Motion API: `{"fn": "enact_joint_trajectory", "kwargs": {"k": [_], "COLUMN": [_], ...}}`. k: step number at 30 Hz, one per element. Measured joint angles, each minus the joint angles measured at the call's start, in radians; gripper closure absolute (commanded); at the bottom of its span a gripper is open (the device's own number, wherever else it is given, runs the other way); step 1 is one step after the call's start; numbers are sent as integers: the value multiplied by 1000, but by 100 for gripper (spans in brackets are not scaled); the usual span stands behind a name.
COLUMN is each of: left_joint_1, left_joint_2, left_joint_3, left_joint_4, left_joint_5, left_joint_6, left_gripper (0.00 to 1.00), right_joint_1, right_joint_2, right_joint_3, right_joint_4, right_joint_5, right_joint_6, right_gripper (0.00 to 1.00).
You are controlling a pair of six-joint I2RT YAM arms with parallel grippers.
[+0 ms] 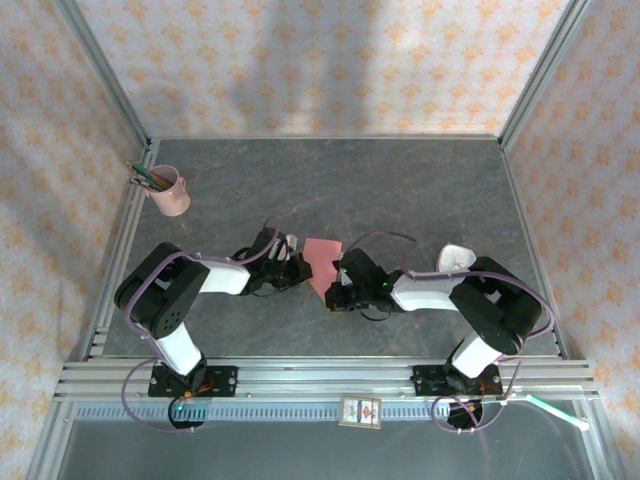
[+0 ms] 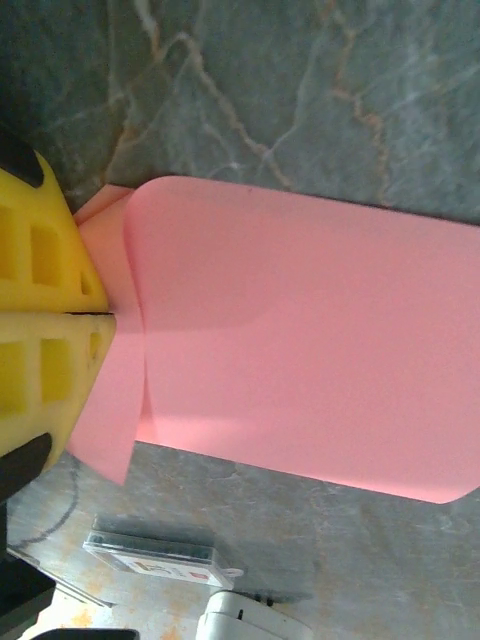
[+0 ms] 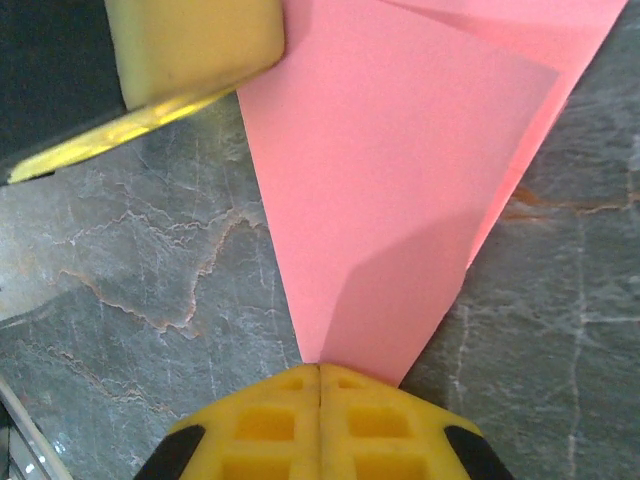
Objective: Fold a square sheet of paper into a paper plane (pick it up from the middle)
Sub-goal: Third fold the triangle at the center of the table.
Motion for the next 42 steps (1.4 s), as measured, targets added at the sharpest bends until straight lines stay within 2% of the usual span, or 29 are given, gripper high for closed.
{"fn": "enact_joint_trajectory", "kwargs": {"k": [13,21,26,32,35,38,42], "left_joint_1": [93,138,187,188,177,157,104], "left_joint_2": [27,24,-47,-208,-292,-343,-349], "left_joint_3": [30,35,25,-25,-77,-129,-161], "left_joint_4": [-13,-16,-52,-79,-79,-73,-68], "left_joint_5": [45,69,7,1,0,0,0], "left_joint_6": [41,60,90,119,122,115,107], "left_gripper": [89,79,73,65,60,55,51], "right_joint_1": [0,0,0,0,0,0,0], "right_joint_2": [-1,-6,-38,-110,-182,-254,-254], "right_joint_3": [0,-3,-15,-27,-27,-19,29], "right_joint_4": [-1,-3,-36,-145,-177,-159,-118], "right_joint_5": [0,0,3,0,-5,-5,32], "right_joint_6": [-3,-11,-41,-105,-132,-138,-130], "right_gripper": [100,100,100,100,96,86,79]}}
